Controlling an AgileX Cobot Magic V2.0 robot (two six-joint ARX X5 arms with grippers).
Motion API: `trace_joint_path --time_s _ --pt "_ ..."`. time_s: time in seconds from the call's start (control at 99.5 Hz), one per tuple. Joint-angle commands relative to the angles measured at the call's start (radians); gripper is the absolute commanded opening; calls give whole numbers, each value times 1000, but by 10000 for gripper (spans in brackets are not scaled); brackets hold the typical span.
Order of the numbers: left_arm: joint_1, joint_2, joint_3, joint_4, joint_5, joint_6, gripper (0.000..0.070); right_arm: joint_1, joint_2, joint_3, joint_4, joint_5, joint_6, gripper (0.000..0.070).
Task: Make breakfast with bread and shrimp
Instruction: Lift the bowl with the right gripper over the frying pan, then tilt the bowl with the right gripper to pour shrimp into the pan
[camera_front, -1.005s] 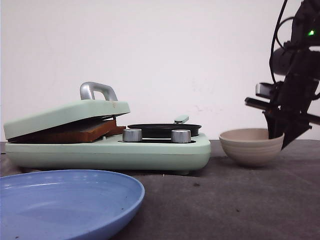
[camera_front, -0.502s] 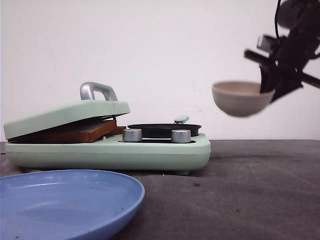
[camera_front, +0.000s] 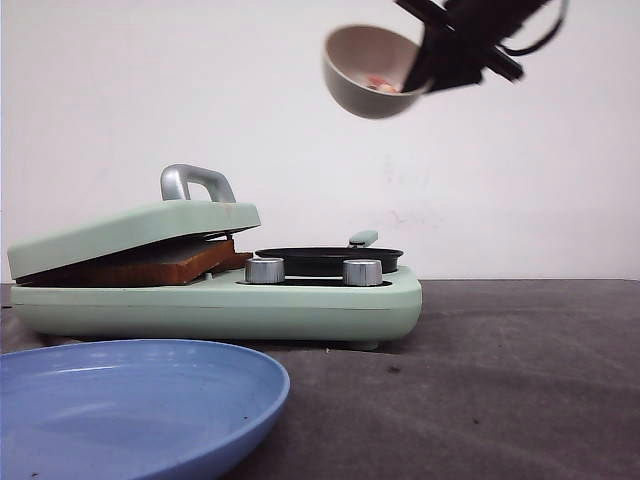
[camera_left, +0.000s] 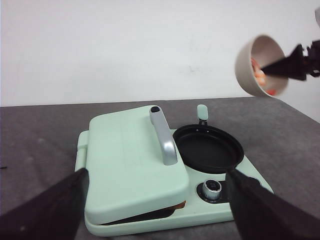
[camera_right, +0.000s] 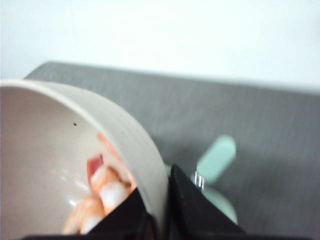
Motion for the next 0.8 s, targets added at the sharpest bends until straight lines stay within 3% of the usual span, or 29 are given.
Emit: trace_joint_path --time_s 0.0,0.201,0.402,0.653,0.794 --pt "-1 0 9 7 -6 5 463 31 8 14 69 76 -103 0" --pt "-1 0 9 -18 -6 15 463 109 13 14 206 254 -385 0" --pt "-1 0 9 -36 -6 39 463 167 18 14 299 433 -558 0" --pt "-1 0 9 -42 -5 51 463 222 82 13 431 587 -811 0" --pt "-1 0 9 -45 -5 55 463 241 135 13 433 623 -890 0"
